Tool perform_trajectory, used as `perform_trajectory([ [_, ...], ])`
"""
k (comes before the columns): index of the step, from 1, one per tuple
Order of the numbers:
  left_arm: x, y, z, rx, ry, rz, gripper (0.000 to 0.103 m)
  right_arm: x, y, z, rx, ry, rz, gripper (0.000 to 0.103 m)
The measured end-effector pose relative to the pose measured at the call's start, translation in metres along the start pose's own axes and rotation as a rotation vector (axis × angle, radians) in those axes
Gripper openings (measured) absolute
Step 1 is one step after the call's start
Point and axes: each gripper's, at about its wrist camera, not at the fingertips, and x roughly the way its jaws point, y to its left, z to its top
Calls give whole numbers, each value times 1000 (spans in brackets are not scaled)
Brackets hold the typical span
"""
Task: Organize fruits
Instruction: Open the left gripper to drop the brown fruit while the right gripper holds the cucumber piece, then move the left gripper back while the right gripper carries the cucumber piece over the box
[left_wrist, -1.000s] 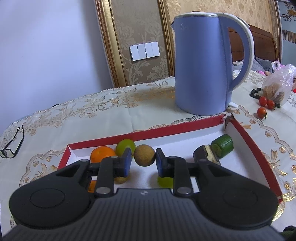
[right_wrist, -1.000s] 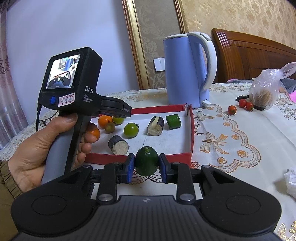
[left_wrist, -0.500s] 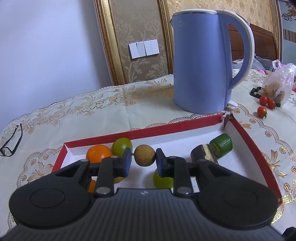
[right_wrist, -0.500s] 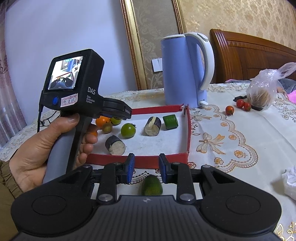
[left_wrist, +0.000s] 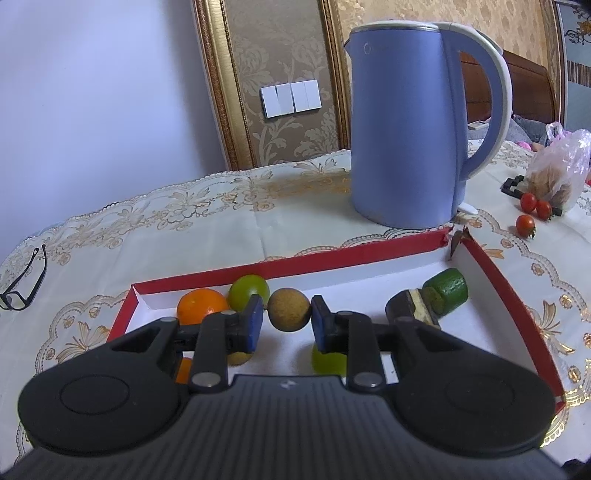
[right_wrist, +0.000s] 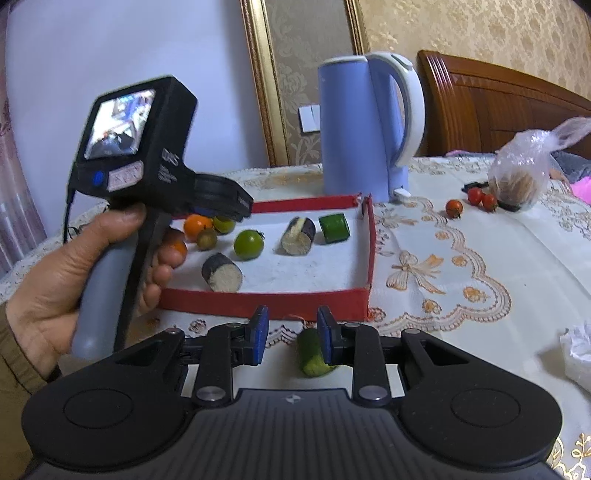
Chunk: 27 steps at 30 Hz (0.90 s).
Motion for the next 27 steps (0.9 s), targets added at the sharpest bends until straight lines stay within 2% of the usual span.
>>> perform_trajectory([
  [3, -1, 4, 1, -11, -6, -3, 28, 5, -1, -2, -8, 21, -17, 28],
  [5, -3, 8, 3, -30, -8, -19, 32, 7, 0, -2, -28, 28, -34, 31],
  [7, -4, 13, 4, -48, -8, -36, 33, 10, 0, -3, -32, 32, -43, 44],
  [9, -6, 17, 5, -63, -12, -43, 33, 13, 0, -3, -36, 36, -55, 51],
  [13, -17, 25, 6, -82, -22, -31, 33, 18, 0, -4, -50, 45, -68, 51],
  [17, -46, 35, 4, -86, -67, -15, 34, 22, -1, -5, -67, 51, -85, 51],
  [18, -53, 37, 3, -85, -76, -10, 35, 22, -1, -6, -71, 52, -87, 51],
  [20, -69, 43, 0, -97, -95, -7, 49, 25, -2, -6, -80, 59, -96, 51],
  [24, -93, 50, -8, -97, -136, -3, 50, 32, -6, -8, -74, 80, -102, 51],
  [27, -105, 53, -14, -94, -146, -13, 50, 34, -8, -9, -68, 83, -120, 42],
])
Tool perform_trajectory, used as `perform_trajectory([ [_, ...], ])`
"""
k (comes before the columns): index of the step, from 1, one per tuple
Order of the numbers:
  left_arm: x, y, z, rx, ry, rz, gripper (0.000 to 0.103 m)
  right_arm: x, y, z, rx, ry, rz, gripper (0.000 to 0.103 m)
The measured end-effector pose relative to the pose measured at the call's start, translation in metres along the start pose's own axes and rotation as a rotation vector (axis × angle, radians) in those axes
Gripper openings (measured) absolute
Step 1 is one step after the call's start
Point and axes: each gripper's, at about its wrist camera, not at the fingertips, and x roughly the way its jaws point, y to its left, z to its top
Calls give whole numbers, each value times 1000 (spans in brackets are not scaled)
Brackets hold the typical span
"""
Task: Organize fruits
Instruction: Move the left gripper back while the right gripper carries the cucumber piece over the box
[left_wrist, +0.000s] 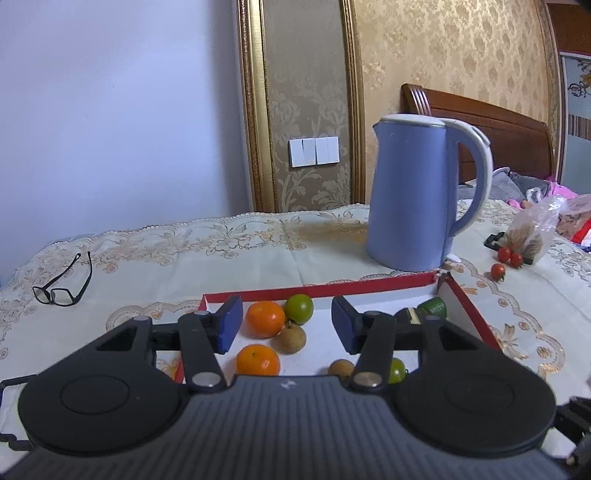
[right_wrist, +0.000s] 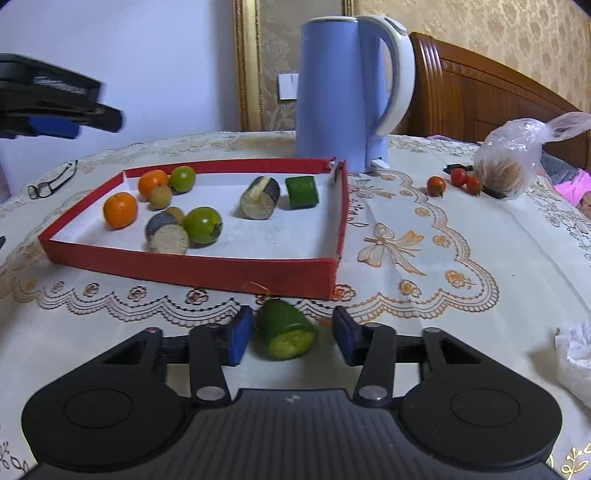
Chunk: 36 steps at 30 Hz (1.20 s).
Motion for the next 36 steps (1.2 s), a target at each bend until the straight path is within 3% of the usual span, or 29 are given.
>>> perform_trajectory([
  [3, -7, 4, -4, -10, 3, -4, 50, -1, -2, 1, 12, 2, 20, 33],
  [11, -28, 20, -12, -44, -24, 12, 50, -7, -1, 2, 15, -4, 24, 33],
  [18, -44, 25, -27, -73, -18, -13, 54, -24, 4, 13, 20, -64, 56, 33],
  [21, -48, 24, -35, -78, -10, -19, 62, -28, 6, 19, 19, -88, 65, 33],
  [23, -49, 24, -41, -80, -5, -12, 72, -30, 7, 22, 22, -105, 72, 33],
  [27, -52, 21, -52, -72, 5, 0, 79, -34, 9, 28, 21, -126, 81, 33],
  [32, -56, 18, -60, -81, 7, 3, 100, -34, 10, 33, 15, -136, 85, 33],
  [36, -62, 17, -64, -85, 6, 15, 103, -34, 11, 38, 5, -147, 81, 33],
])
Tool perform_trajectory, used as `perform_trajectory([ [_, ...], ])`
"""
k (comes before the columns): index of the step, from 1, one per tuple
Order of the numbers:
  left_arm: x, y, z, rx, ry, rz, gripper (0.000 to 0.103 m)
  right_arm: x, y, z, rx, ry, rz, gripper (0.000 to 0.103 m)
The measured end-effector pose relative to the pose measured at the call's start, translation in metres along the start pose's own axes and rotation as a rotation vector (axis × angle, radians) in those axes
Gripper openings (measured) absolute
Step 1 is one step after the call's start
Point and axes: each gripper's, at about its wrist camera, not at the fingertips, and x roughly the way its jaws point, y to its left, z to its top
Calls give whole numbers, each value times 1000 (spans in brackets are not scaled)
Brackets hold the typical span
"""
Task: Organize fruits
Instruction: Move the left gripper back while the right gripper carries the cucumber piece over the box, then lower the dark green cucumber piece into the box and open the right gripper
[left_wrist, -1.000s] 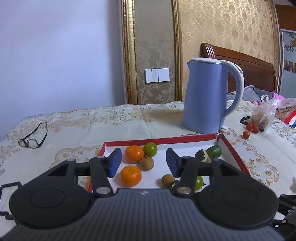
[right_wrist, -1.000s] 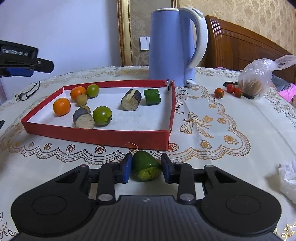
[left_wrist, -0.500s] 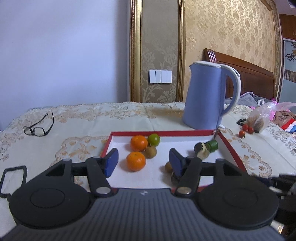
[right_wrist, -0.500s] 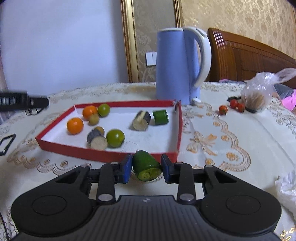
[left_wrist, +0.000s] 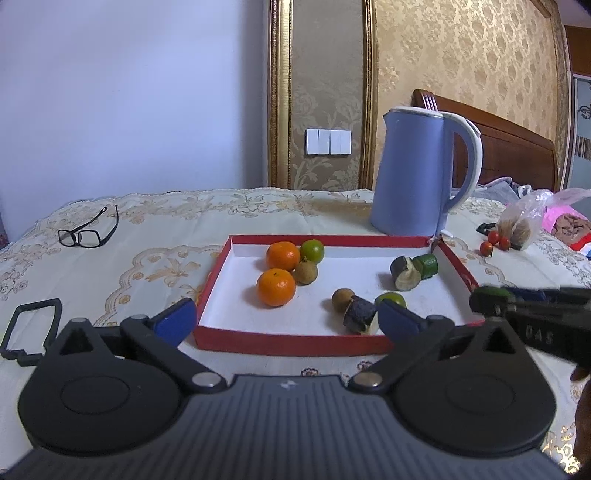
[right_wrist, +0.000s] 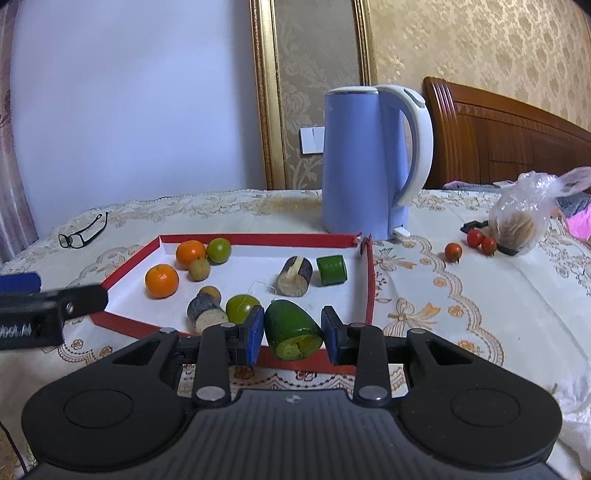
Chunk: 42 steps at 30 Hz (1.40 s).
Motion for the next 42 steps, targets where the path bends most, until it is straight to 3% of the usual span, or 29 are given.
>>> perform_trajectory([
  [33, -10, -11, -19, 29, 31, -66, 103, 55, -15, 27, 0, 21, -65, 33],
  [42, -12, -12, -21, 41, 16, -42, 103, 76, -17, 29, 6, 48, -85, 33],
])
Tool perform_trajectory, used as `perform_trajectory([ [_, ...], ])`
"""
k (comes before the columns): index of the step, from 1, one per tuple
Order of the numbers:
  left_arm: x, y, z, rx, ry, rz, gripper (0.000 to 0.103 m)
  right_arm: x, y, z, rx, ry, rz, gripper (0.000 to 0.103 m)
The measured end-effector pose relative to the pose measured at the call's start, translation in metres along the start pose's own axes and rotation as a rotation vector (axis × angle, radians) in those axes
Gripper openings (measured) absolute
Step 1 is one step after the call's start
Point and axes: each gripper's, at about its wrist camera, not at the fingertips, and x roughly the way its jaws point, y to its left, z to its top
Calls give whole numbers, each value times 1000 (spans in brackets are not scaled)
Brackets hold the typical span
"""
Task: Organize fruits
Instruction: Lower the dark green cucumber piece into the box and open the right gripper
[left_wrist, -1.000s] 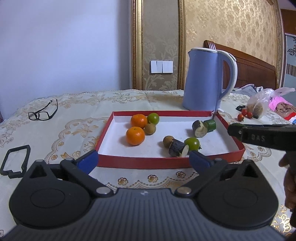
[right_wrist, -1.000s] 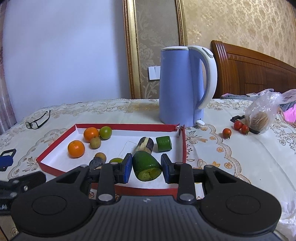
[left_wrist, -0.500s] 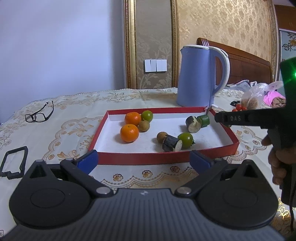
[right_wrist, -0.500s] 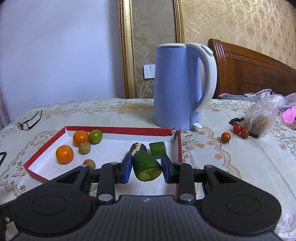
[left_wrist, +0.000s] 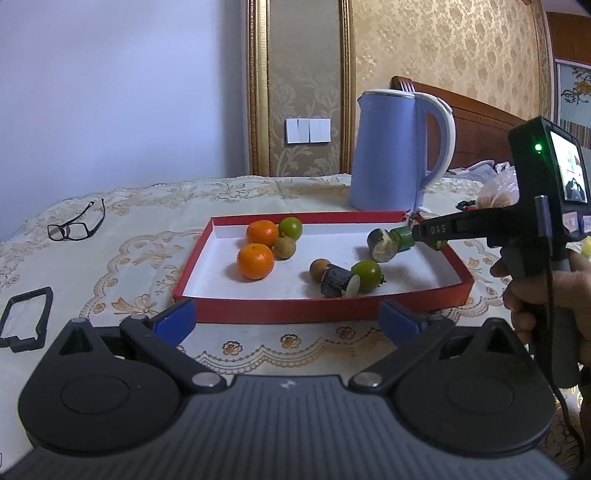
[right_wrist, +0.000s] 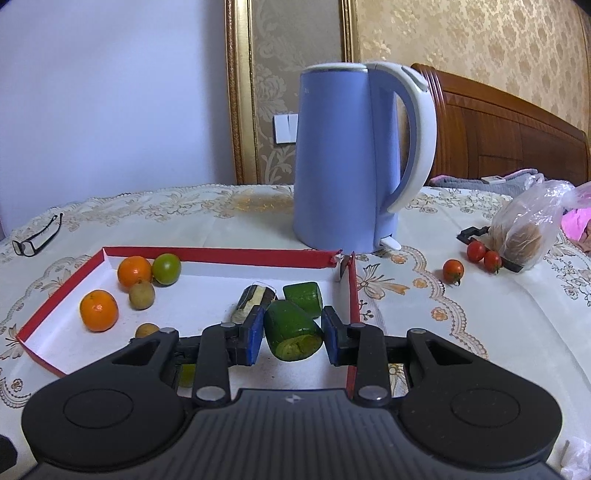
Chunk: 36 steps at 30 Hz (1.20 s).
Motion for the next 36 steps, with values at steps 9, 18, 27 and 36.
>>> perform_trajectory([
  [9, 1, 3, -1, -10, 10, -13, 103, 12, -3, -1, 11, 16, -17, 33],
  [18, 1, 3, -2, -3, 18, -6, 103, 17, -3, -3, 11, 24, -28, 33],
  [27, 1, 3, -3, 4, 22, -1, 103, 21, -3, -4, 6, 27, -34, 33],
  [36, 1, 4, -3, 3, 25, 3, 103, 25, -5, -6, 14, 48, -26, 33],
])
